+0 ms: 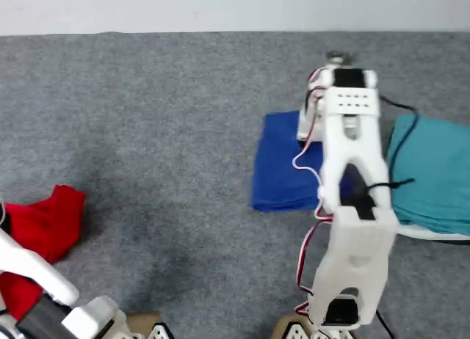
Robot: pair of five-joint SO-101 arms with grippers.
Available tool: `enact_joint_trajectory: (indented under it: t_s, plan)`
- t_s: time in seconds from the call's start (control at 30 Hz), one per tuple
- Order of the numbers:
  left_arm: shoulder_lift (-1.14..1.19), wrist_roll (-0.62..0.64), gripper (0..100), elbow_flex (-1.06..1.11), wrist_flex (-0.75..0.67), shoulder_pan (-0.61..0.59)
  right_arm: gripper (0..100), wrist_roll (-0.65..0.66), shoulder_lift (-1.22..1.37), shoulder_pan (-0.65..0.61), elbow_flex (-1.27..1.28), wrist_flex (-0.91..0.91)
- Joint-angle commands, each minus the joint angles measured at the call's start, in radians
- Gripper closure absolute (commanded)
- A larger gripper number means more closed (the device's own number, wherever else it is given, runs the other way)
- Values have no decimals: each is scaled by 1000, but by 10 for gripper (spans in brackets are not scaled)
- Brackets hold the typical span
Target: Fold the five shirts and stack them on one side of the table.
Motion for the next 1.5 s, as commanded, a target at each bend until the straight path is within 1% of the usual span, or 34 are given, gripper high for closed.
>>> enact_joint_trajectory:
  t_s: [0.0, 0.23, 0.47, 0.6, 0.73, 0.9, 1.07, 1.27, 1.47]
  plan:
    - [-37, -5, 993, 27, 25, 2, 991, 106, -162, 56, -23, 30]
    - [-43, -5, 993, 48, 25, 2, 991, 187, -305, 189, -23, 70]
    - [-44, -3, 994, 50, 25, 2, 991, 285, -341, 326, -23, 58]
    - [-44, -3, 994, 50, 25, 2, 991, 299, -351, 377, -23, 19]
    - [-44, -3, 994, 50, 26, 0, 991, 301, -352, 394, -23, -2]
    - [-44, 25, 994, 51, 28, -5, 991, 302, -343, 433, -23, -44]
    - [-44, 25, 994, 51, 28, -5, 991, 371, -332, 487, -17, -114]
    - [-44, 25, 994, 51, 28, 0, 991, 422, -223, 559, -18, -165]
    - [-44, 23, 994, 51, 26, 2, 990, 477, -130, 604, -18, -213]
